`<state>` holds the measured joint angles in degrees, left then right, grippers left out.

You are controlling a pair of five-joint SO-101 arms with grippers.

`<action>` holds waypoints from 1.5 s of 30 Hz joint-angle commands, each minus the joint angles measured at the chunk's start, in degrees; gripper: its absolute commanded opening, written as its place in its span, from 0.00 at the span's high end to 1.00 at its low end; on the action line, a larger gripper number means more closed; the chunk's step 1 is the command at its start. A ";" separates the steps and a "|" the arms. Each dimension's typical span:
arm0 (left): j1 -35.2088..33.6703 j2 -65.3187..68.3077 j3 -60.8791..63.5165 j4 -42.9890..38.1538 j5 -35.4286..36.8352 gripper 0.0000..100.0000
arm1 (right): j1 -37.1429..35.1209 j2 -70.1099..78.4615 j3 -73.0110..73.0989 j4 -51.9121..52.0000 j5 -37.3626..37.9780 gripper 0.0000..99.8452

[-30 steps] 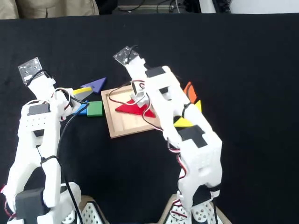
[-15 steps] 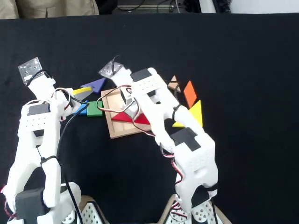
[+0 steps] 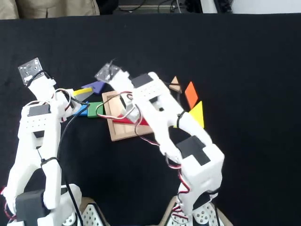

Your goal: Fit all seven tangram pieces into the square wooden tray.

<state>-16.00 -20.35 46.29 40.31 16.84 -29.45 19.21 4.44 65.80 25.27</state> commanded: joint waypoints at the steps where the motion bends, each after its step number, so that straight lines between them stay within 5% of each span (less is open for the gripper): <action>1: 0.75 -0.35 -2.07 -0.97 0.44 0.56 | 0.35 -3.47 2.86 -13.71 -2.29 0.99; 9: 1.89 -0.26 -1.36 -1.05 0.18 0.56 | -2.11 1.98 -2.86 -13.71 -2.29 0.99; 18: 1.71 -0.35 -1.45 -1.05 0.18 0.56 | -2.99 13.41 -16.22 2.73 -2.37 0.99; 29: 1.63 -0.35 -1.54 -1.05 0.18 0.56 | -5.45 13.41 -16.22 15.12 -1.93 0.99; 34: 1.63 -0.35 -1.54 -1.05 0.18 0.56 | 1.76 5.58 -21.32 15.12 -2.29 0.99; 40: 1.63 -0.35 -1.54 -1.05 0.18 0.56 | 12.40 3.38 -22.81 2.99 -1.32 0.98; 45: 1.63 -0.35 -1.54 -1.05 0.18 0.56 | 13.19 8.75 -25.71 7.38 12.57 0.80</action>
<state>-14.86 -20.35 46.29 40.31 16.84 -16.97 26.24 -16.66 70.55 28.00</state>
